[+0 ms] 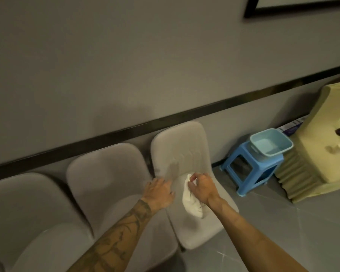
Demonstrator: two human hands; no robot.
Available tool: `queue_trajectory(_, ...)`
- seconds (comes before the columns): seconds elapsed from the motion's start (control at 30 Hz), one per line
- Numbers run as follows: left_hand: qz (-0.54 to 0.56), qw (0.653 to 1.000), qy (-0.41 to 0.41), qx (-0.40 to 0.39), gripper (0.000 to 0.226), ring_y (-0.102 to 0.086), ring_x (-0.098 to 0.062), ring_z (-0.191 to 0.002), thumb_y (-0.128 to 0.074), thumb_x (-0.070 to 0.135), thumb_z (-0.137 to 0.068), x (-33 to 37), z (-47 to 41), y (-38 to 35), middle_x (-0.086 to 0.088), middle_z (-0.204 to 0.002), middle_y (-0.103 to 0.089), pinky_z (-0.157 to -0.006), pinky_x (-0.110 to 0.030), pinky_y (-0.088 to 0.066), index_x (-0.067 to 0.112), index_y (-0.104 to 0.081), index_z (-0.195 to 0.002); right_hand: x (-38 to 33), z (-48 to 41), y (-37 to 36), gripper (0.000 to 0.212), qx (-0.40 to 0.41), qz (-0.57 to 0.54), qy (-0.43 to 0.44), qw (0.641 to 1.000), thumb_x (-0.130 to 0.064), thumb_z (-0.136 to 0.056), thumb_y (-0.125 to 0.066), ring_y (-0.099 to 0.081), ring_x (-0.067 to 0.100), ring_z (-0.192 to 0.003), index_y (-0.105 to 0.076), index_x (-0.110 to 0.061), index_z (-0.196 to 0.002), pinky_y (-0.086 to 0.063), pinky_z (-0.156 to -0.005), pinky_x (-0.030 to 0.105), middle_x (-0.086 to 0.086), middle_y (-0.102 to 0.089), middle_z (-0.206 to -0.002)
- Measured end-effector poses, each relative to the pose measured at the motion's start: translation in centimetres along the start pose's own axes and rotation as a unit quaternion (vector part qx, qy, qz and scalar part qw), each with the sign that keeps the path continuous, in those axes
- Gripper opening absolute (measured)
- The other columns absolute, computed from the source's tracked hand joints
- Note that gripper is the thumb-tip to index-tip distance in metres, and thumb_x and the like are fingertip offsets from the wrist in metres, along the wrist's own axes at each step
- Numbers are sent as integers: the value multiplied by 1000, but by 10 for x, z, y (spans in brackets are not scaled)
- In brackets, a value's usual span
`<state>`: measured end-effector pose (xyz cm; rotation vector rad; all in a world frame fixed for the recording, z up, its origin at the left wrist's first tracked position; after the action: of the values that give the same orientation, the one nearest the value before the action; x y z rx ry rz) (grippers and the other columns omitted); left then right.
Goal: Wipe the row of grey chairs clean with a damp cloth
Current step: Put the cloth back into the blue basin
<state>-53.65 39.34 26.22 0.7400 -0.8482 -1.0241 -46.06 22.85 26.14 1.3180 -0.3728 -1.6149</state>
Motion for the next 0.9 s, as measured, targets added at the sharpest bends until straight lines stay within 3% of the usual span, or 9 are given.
queue_trajectory(0.1, 3, 1000, 2, 4, 56, -38, -32, -145, -45, 47, -105, 55, -34, 4, -10, -158, -40, -119, -43, -31, 21, -40, -155, 40, -27, 44, 19, 1, -2, 4, 1000, -30, -96, -63, -58, 23, -101, -63, -20, -111, -39, -89, 22, 3, -44, -121)
queue_trajectory(0.53, 28, 999, 18, -4, 58, -35, -30, -148, -41, 43, -107, 257, -239, 7, -11, -162, -37, -120, -40, -26, 19, -34, -159, 220, -198, 220, 11, 18, 15, 20, 1000, -34, -96, -63, -47, 11, -77, -60, -26, -103, -35, -82, 23, 2, -42, -116)
queue_trajectory(0.63, 17, 999, 23, -15, 60, -32, -31, -150, -39, 45, -108, 295, -272, 15, -11, -165, -32, -122, -41, -25, 20, -29, -162, 255, -234, 266, 14, 29, 25, 11, 999, -30, -95, -64, -58, 24, -93, -63, -20, -105, -41, -87, 27, 7, -47, -116)
queue_trajectory(0.73, 1, 999, 33, -14, 60, -34, -33, -147, -39, 45, -108, 329, -304, 22, -11, -161, -34, -120, -41, -29, 19, -29, -161, 290, -270, 303, 19, 29, 49, 17, 998, -27, -96, -64, -57, 32, -109, -65, -14, -109, -42, -97, 34, 4, -44, -105)
queue_trajectory(0.9, 5, 999, 53, -4, 57, -39, -33, -141, -40, 46, -107, 380, -365, 12, -10, -155, -41, -116, -42, -32, 20, -34, -158, 359, -354, 347, 20, 6, 83, 14, 996, -28, -96, -64, -62, 37, -98, -65, -15, -112, -45, -95, 36, 9, -44, -112)
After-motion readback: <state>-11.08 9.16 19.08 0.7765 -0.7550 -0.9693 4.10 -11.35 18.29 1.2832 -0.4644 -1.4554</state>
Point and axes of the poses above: each hand's wrist, its own z-axis away from the middle knuckle, its own y-axis out of the back of the hand, x = y × z, the point moved 3 cm from there along -z, towards the middle knuckle
